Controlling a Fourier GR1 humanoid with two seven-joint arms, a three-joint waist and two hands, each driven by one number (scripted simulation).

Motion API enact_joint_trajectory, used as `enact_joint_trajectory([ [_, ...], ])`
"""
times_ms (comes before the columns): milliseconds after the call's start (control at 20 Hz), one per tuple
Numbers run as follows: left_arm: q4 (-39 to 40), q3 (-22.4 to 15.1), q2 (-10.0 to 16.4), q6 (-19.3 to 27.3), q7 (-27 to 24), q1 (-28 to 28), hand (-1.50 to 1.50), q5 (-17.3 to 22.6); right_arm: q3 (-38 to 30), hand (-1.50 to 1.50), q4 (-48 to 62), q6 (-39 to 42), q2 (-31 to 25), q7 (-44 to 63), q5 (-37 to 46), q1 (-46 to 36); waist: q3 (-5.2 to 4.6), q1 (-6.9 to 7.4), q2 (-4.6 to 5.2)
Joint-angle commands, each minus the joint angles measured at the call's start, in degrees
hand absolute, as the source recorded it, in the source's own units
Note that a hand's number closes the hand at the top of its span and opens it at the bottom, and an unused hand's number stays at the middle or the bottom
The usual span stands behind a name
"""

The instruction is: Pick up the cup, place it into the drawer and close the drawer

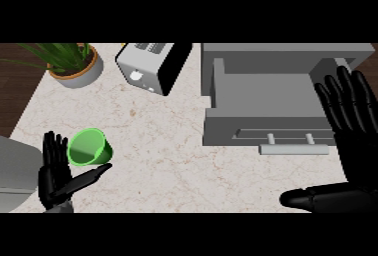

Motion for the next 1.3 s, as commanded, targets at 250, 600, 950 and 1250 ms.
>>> enact_joint_trajectory([
  [250,18.51,2.01,1.85,-2.99,-10.04,-7.18,-1.5,0.8,4.23,-1.5,-2.19,-3.45,2.5,3.05,4.05,-1.82,-0.04,-0.14,0.07],
  [600,24.84,2.08,3.47,-5.92,-16.66,-9.11,-1.5,1.52,-2.5,-1.5,-3.41,1.59,-1.36,2.21,-3.76,0.61,-0.03,-0.24,0.04],
  [950,30.41,2.97,2.56,-6.02,-16.9,-14.63,-1.5,4.28,0.3,-1.5,-0.87,0.31,0.02,1.82,-0.46,-0.8,-0.03,-0.28,0.09],
  [1250,34.16,4.18,7.92,-15.14,-15.82,-16.17,-1.5,6.82,0.81,-1.5,-4.74,0.91,0.2,2.75,-1.36,2.8,-0.05,-0.48,0.11],
])
